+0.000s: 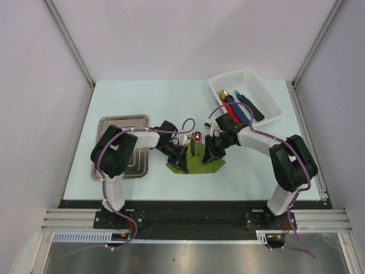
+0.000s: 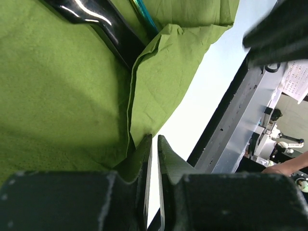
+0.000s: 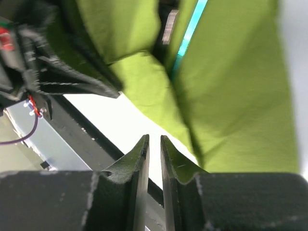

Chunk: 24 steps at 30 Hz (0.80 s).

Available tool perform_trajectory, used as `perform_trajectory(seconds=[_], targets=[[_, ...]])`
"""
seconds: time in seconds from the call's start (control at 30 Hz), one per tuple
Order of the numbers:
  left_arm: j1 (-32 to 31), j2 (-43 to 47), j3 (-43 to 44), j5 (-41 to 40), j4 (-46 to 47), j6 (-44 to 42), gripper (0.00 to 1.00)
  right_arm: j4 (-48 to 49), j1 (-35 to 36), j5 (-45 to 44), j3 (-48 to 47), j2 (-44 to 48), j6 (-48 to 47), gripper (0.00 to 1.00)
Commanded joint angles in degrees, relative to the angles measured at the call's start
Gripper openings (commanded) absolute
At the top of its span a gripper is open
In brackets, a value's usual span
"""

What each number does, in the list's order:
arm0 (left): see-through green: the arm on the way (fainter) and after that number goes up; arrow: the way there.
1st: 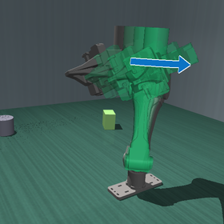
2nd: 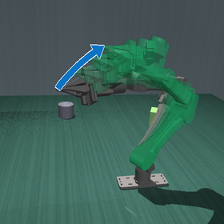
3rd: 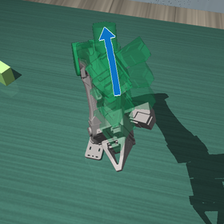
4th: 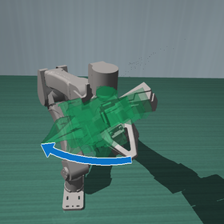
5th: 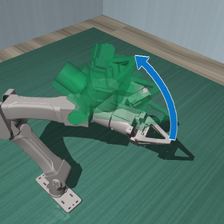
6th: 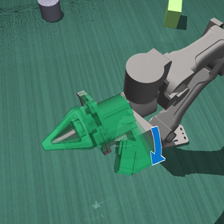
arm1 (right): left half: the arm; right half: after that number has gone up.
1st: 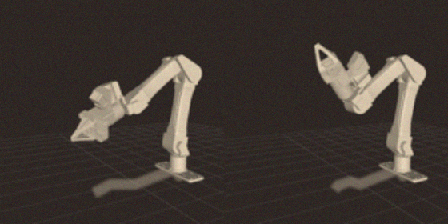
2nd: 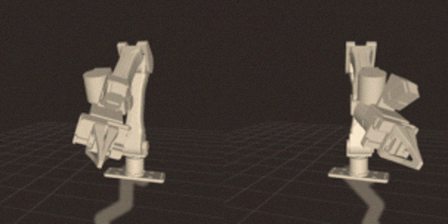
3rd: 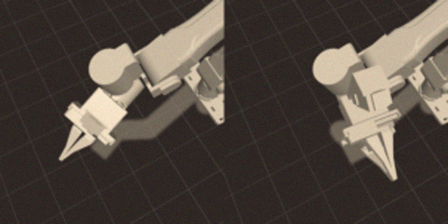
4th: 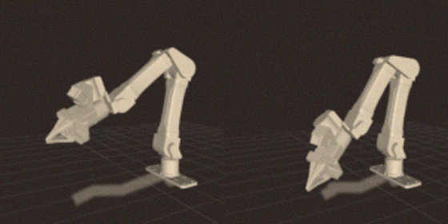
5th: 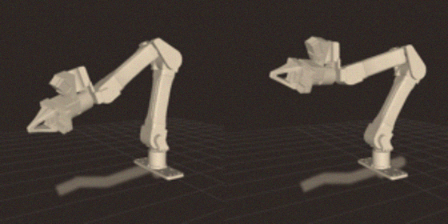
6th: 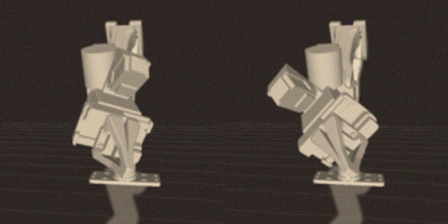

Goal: Place the utensils on the paper napkin and roll it up

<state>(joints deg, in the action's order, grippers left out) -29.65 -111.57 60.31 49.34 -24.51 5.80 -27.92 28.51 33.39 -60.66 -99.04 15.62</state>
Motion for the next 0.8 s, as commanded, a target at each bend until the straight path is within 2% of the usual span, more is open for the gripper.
perform_trajectory(seconds=[0.0,0.43,0.77], targets=[[0.7,0.1,-1.0,-1.7,1.0,-0.2,0.14,2.5,2.5,1.8,-1.7,0.4,1.0,0.19],[1.9,2.3,-2.0,-0.2,3.2,0.3,0.15,5.8,2.6,-1.1,-1.6,-9.5,1.6,0.16],[2.0,7.9,-4.0,4.4,13.8,6.2,0.18,5.4,2.6,-2.0,-2.0,-10.5,2.2,0.16]])
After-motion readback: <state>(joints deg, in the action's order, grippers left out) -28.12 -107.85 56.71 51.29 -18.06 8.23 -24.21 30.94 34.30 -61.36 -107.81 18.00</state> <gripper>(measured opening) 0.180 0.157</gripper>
